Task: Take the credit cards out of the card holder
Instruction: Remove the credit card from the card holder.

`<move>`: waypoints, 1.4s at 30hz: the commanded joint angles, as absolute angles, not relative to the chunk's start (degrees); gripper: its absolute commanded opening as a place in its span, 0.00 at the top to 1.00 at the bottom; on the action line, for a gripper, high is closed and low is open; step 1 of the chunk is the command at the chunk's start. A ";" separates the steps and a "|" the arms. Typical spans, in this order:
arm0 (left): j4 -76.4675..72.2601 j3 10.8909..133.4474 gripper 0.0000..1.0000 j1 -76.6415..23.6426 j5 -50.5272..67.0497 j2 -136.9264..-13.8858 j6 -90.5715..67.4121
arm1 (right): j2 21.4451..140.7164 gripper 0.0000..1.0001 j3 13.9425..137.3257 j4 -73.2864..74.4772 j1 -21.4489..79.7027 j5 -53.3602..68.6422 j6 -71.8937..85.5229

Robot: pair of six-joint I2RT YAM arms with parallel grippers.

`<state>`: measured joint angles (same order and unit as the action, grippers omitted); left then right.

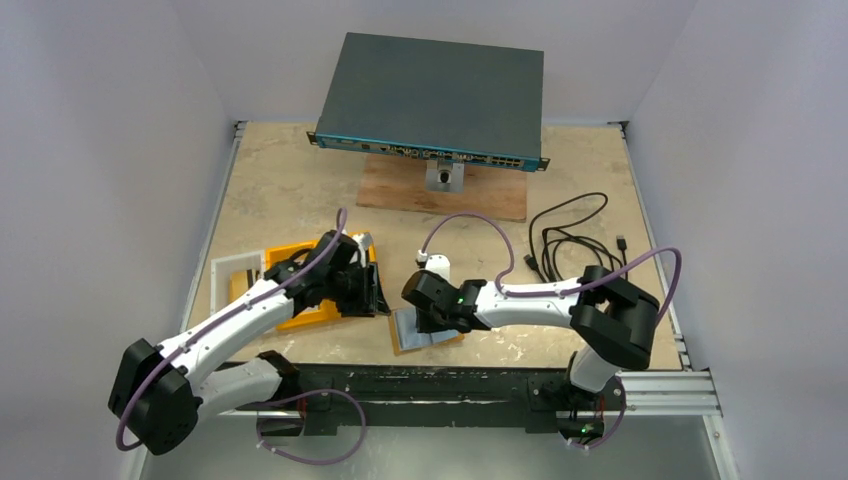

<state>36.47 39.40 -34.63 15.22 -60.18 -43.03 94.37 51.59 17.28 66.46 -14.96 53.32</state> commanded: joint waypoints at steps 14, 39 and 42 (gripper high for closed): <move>21.54 39.99 0.69 -45.34 16.09 -76.84 -50.63 | 90.23 0.91 39.22 11.47 66.01 -10.64 57.40; 18.08 41.31 1.00 -45.70 15.30 -84.01 -50.59 | 79.59 0.75 37.25 10.43 65.06 -11.50 57.44; 18.45 41.65 1.00 -45.69 15.75 -83.08 -50.13 | 76.15 0.66 38.23 12.26 65.02 -12.86 57.03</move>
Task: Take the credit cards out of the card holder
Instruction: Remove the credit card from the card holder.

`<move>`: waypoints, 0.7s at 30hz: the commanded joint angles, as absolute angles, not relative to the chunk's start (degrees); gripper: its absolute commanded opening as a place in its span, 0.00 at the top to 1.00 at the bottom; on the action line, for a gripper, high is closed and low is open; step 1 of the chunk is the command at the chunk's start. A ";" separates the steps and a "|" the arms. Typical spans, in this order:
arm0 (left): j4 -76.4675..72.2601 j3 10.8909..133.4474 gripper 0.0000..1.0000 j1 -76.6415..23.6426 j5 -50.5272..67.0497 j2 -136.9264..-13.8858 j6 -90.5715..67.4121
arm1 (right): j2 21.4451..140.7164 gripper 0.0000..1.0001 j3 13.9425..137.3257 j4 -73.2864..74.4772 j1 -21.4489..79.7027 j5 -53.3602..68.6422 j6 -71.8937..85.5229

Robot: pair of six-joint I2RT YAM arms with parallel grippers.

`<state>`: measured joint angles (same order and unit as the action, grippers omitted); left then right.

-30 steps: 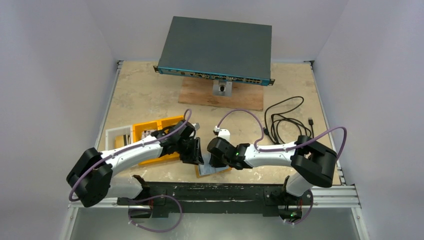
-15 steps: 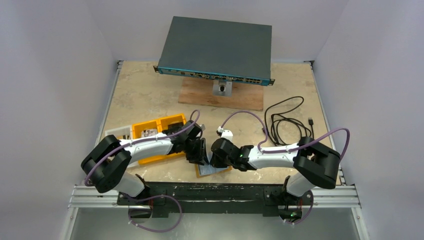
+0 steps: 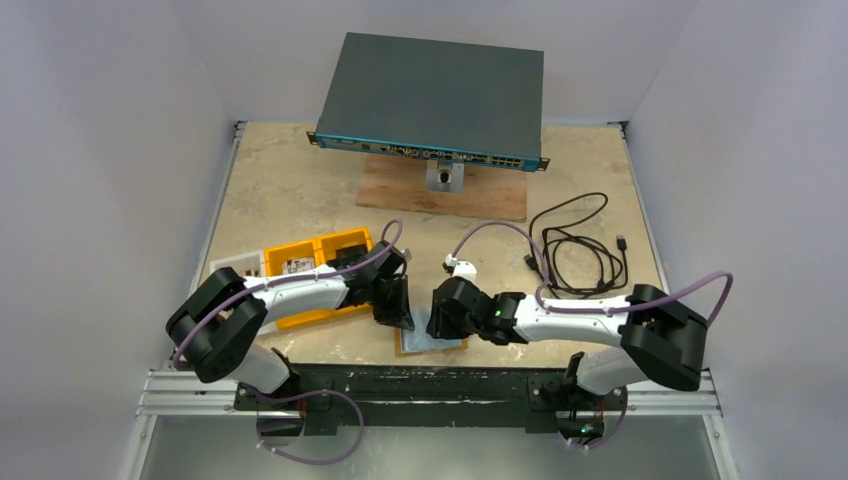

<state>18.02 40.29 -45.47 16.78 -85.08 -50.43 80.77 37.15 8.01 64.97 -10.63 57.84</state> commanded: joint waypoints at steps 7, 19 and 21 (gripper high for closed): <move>17.94 42.36 1.00 -46.33 18.01 -81.06 -49.81 | 72.46 0.55 40.40 15.85 65.04 -14.77 56.47; 16.04 47.74 0.92 -49.26 20.92 -84.76 -51.55 | 65.29 0.55 40.34 22.22 65.04 -18.77 58.27; 15.92 49.25 0.90 -49.75 21.10 -86.24 -51.52 | 63.58 0.52 39.92 22.92 65.04 -19.27 58.67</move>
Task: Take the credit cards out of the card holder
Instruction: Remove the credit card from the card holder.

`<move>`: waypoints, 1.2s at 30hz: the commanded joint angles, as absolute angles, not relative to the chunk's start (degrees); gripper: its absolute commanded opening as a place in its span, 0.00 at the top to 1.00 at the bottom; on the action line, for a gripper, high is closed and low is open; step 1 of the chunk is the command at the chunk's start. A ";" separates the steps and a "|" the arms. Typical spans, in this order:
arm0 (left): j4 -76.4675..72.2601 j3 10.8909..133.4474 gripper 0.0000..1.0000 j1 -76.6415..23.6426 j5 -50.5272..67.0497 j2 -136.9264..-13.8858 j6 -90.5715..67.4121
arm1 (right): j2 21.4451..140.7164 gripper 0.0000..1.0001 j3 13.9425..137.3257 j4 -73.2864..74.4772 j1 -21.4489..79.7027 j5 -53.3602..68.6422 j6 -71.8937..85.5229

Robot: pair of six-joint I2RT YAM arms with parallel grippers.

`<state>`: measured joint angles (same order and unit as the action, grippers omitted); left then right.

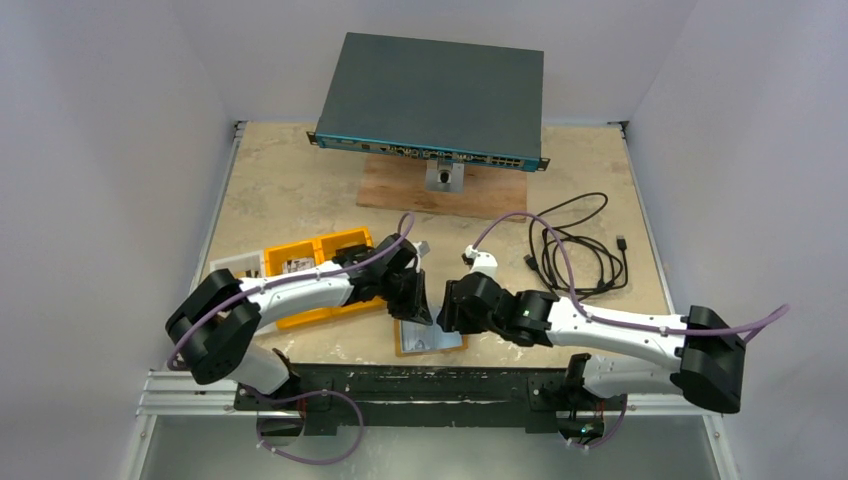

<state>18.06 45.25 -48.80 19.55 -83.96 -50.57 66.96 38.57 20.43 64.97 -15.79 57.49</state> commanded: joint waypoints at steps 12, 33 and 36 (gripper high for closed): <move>12.87 56.57 0.69 -51.27 24.65 -98.59 -51.28 | 59.52 0.48 38.93 26.29 65.04 -20.94 60.26; 25.22 57.53 0.42 -49.43 13.85 -88.85 -47.98 | 55.82 0.49 38.48 21.07 65.05 -16.31 58.50; 27.75 54.49 0.43 -47.96 11.65 -84.32 -47.32 | 56.66 0.49 36.57 15.23 64.91 -12.39 58.10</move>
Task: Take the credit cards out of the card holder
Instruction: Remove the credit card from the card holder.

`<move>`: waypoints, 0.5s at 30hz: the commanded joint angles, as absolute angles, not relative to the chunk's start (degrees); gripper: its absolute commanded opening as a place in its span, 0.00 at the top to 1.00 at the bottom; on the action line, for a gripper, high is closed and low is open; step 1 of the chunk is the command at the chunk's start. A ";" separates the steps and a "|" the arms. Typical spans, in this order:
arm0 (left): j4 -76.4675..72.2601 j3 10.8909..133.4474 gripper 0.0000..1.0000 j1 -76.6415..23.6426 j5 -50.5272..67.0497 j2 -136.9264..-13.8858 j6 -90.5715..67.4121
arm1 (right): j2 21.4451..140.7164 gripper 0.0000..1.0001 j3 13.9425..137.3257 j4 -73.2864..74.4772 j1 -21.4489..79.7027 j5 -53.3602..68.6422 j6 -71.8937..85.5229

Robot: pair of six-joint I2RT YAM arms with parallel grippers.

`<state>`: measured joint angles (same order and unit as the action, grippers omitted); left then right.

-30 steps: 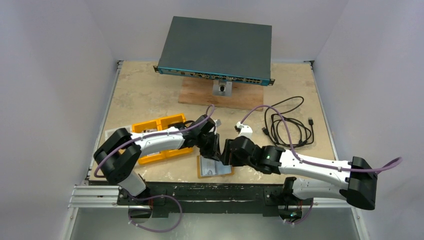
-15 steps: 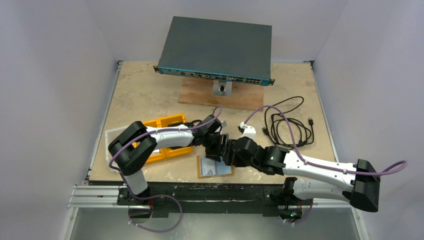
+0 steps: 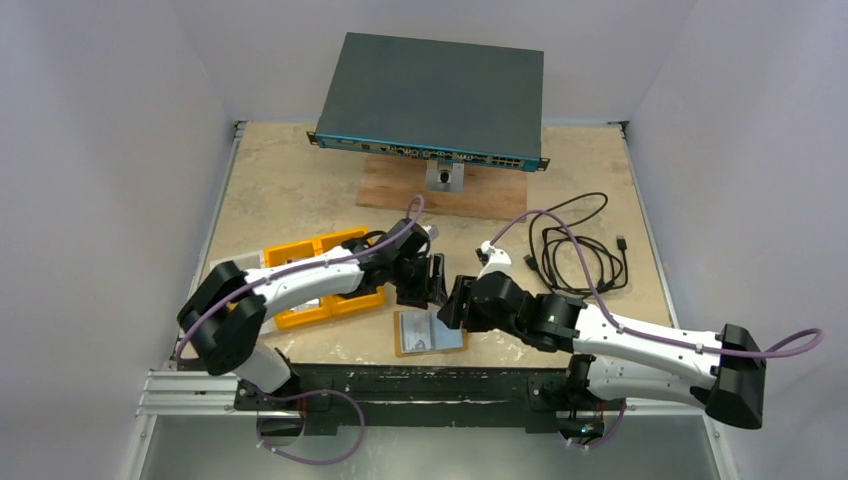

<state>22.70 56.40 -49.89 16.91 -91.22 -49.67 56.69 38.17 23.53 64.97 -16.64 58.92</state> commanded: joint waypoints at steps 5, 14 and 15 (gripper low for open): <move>29.15 48.62 0.49 -46.34 10.31 -77.55 -47.44 | 61.60 0.55 34.21 6.13 62.34 -5.23 58.10; 26.72 42.75 0.71 -45.80 10.49 -74.42 -49.32 | 69.73 0.65 30.11 -7.18 55.14 5.03 57.66; 26.48 42.65 0.74 -45.82 10.54 -74.70 -49.36 | 70.60 0.66 30.11 -8.16 55.03 5.63 57.66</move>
<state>28.36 43.27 -46.13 11.16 -75.64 -48.90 68.42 30.30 0.97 55.81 0.34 58.57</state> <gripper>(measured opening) 0.303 0.361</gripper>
